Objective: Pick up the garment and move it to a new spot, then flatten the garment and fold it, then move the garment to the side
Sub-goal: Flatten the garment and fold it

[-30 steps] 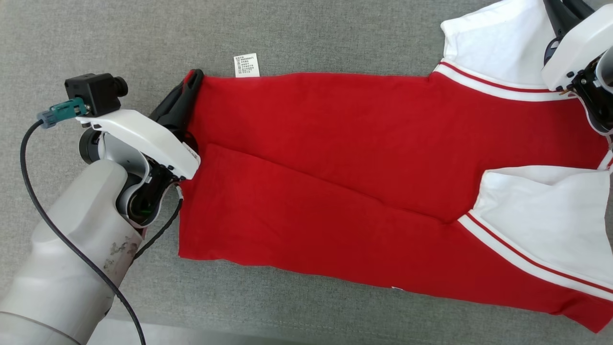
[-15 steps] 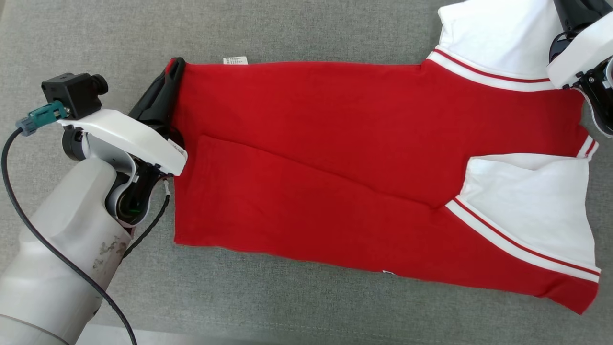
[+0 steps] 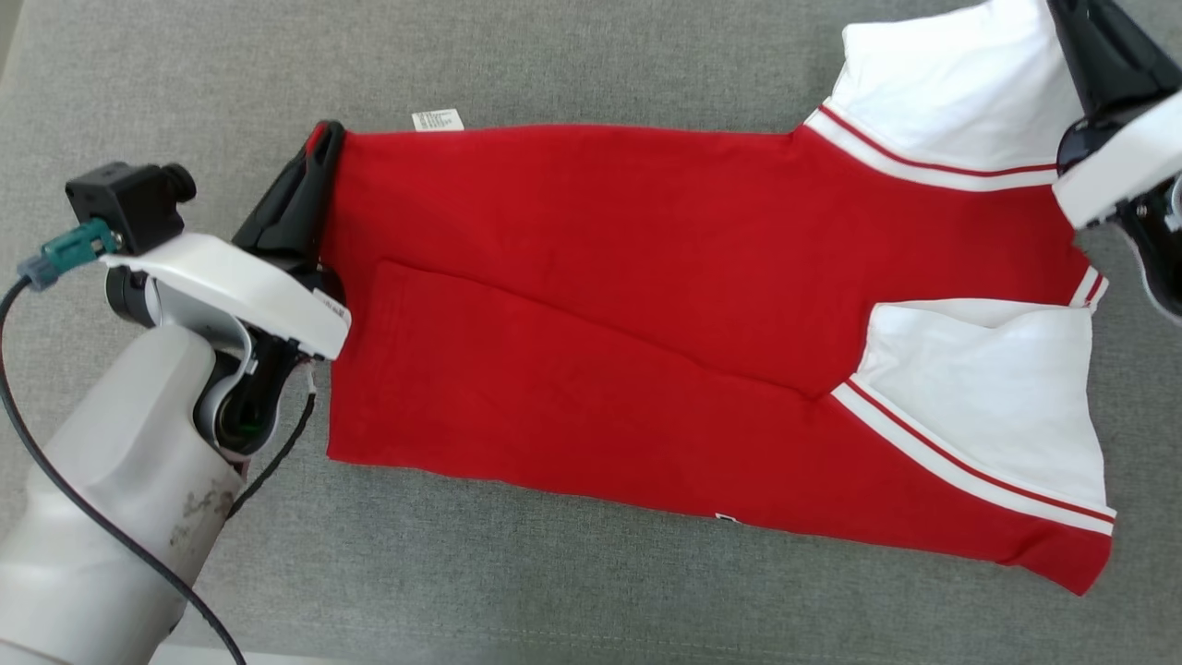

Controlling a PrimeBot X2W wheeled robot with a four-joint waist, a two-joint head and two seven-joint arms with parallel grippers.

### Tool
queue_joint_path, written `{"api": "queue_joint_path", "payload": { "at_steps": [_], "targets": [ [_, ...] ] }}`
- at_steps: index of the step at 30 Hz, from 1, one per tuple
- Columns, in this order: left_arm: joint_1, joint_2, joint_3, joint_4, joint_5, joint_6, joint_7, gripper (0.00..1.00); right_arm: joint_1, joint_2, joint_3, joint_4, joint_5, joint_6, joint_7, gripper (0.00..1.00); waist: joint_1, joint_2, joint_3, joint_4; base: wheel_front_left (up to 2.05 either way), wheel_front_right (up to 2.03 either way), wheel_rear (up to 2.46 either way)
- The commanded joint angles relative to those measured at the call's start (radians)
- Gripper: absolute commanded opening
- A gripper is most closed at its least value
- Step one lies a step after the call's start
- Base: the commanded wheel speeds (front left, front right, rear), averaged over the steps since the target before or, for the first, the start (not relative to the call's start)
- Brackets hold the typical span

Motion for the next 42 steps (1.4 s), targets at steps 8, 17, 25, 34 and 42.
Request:
{"api": "queue_joint_path", "payload": {
  "at_steps": [8, 17, 25, 34, 42],
  "targets": [
    [0.077, 0.058, 0.071, -0.061, 0.030, 0.012, -0.013, 0.00, 0.212, -0.063, -0.088, -0.183, -0.030, 0.001, -0.016, 0.00, 0.0000, 0.0000, -0.044, -0.017, 0.00, 0.00, 0.00],
    [0.178, 0.068, 0.111, -0.116, 0.040, 0.030, -0.014, 0.00, 0.429, -0.075, -0.187, -0.336, -0.065, 0.001, -0.016, 0.00, 0.0000, 0.0000, -0.079, -0.037, 0.00, 0.00, 0.00],
    [0.286, 0.068, 0.164, -0.166, 0.034, 0.048, -0.014, 0.00, 0.627, -0.050, -0.308, -0.420, -0.079, 0.001, -0.017, 0.00, 0.0000, 0.0000, -0.101, -0.046, 0.00, 0.00, 0.00],
    [0.383, 0.057, 0.193, -0.174, 0.011, 0.054, -0.014, 0.00, 0.779, -0.034, -0.350, -0.467, -0.072, 0.001, -0.017, 0.00, 0.0000, 0.0000, -0.127, -0.055, 0.00, 0.00, 0.00],
    [0.430, 0.051, 0.183, -0.139, -0.005, 0.060, 0.000, 0.00, 0.841, -0.005, -0.335, -0.432, -0.090, 0.001, -0.017, 0.00, 0.0000, 0.0000, -0.155, -0.063, 0.00, 0.00, 0.00]
  ]
}}
